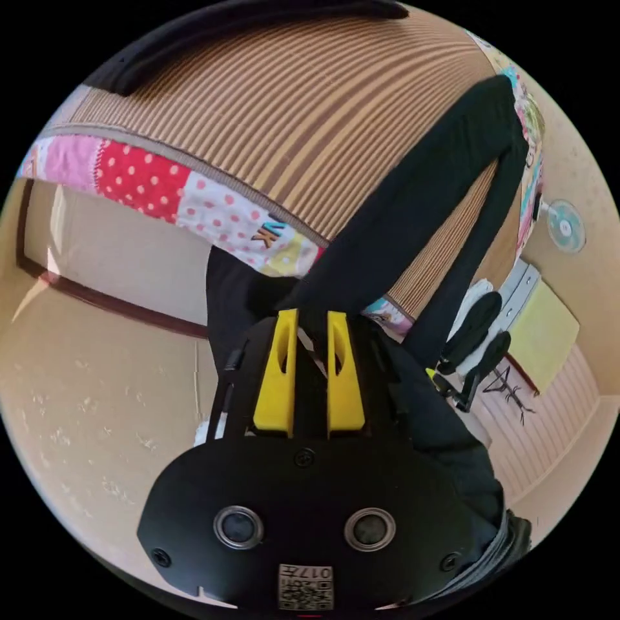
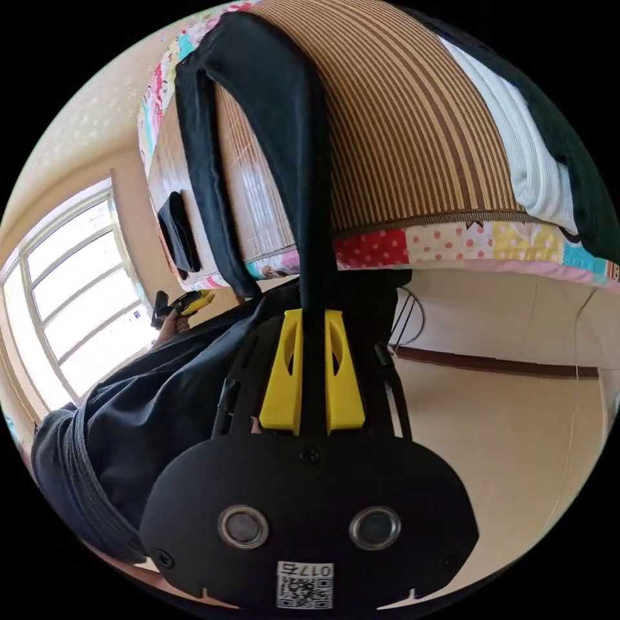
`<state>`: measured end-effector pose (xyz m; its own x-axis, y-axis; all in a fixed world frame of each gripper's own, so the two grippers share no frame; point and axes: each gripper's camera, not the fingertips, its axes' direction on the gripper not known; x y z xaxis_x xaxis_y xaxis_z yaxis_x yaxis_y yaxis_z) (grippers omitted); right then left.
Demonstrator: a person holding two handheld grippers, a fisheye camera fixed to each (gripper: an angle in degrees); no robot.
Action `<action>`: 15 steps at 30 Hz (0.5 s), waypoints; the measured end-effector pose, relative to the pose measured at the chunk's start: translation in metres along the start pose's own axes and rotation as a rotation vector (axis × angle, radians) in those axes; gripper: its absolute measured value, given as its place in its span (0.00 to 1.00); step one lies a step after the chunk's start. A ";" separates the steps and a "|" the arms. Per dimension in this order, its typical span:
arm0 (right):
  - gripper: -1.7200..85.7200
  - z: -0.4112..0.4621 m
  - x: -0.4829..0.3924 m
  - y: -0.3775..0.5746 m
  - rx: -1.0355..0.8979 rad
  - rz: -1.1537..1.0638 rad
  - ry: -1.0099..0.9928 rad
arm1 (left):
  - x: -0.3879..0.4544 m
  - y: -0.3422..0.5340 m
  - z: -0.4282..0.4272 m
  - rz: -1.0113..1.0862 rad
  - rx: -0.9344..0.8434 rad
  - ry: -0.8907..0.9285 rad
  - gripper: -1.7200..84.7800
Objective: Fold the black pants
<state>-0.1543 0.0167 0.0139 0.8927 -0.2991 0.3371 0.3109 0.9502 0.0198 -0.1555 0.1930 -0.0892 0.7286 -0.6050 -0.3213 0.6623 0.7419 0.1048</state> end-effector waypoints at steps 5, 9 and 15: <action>0.08 -0.023 -0.065 0.001 -0.045 -0.239 0.090 | 0.102 -0.001 -0.026 0.319 0.016 0.116 0.15; 0.07 -0.022 -0.106 0.000 -0.128 -0.402 0.013 | 0.238 0.016 0.025 0.652 -0.183 0.170 0.18; 0.07 -0.025 -0.143 0.004 -0.204 -0.565 -0.077 | 0.317 0.062 0.104 0.931 -0.288 -0.197 0.25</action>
<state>-0.2726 0.0610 -0.0573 0.5476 -0.7381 0.3943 0.7930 0.6081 0.0370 0.1346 0.0175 -0.0865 0.9696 0.2364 -0.0624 -0.2372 0.9714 -0.0051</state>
